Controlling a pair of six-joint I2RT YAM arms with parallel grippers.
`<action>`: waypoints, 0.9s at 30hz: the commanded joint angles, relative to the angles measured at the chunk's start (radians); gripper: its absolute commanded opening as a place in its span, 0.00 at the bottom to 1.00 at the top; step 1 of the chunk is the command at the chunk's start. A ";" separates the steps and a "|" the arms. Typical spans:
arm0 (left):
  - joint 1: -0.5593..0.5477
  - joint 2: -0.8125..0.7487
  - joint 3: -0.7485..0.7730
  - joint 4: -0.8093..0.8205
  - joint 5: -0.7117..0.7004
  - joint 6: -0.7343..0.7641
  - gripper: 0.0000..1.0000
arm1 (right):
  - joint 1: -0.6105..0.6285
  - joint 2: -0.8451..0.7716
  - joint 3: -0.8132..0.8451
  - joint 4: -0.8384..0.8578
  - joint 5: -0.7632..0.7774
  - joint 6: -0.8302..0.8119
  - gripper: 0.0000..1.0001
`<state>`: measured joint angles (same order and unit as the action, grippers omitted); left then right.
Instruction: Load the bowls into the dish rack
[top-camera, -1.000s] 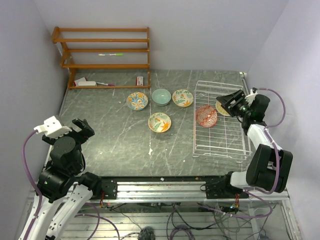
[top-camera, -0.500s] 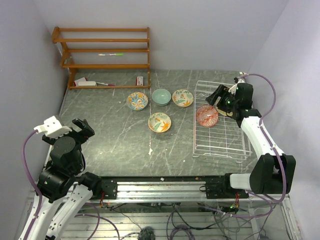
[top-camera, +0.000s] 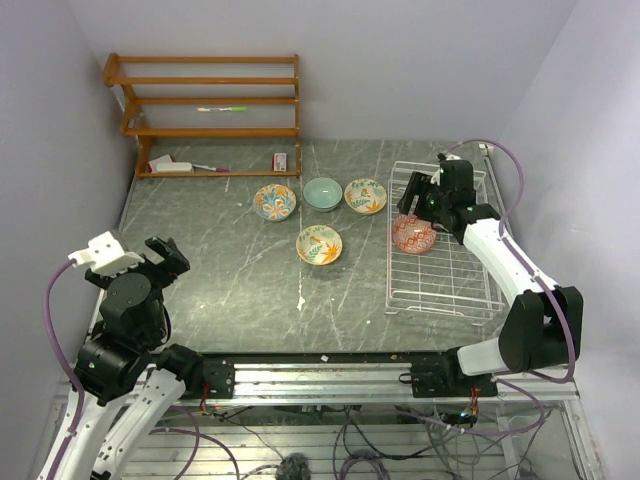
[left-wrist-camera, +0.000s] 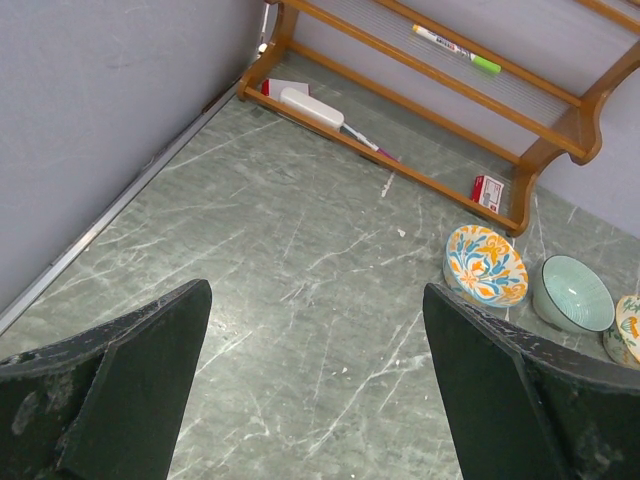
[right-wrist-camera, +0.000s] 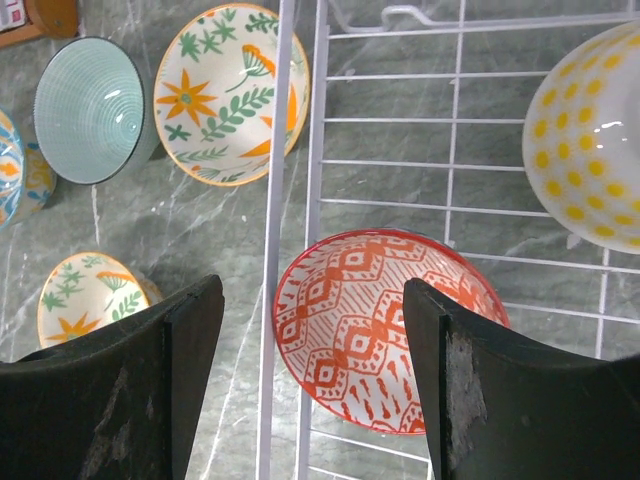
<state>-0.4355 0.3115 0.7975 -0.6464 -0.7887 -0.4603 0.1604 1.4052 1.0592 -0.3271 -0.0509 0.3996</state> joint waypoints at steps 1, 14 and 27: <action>0.007 0.000 0.006 0.047 0.012 0.016 0.98 | 0.023 0.011 0.042 -0.026 0.101 0.003 0.72; 0.007 0.015 0.002 0.062 0.044 0.028 0.98 | 0.136 0.017 0.014 -0.003 0.259 0.079 0.71; 0.007 0.022 0.003 0.064 0.031 0.028 0.98 | 0.089 0.062 -0.016 0.013 0.277 0.061 0.75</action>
<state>-0.4355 0.3229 0.7975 -0.6174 -0.7544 -0.4408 0.2764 1.4467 1.0580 -0.3420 0.2153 0.4633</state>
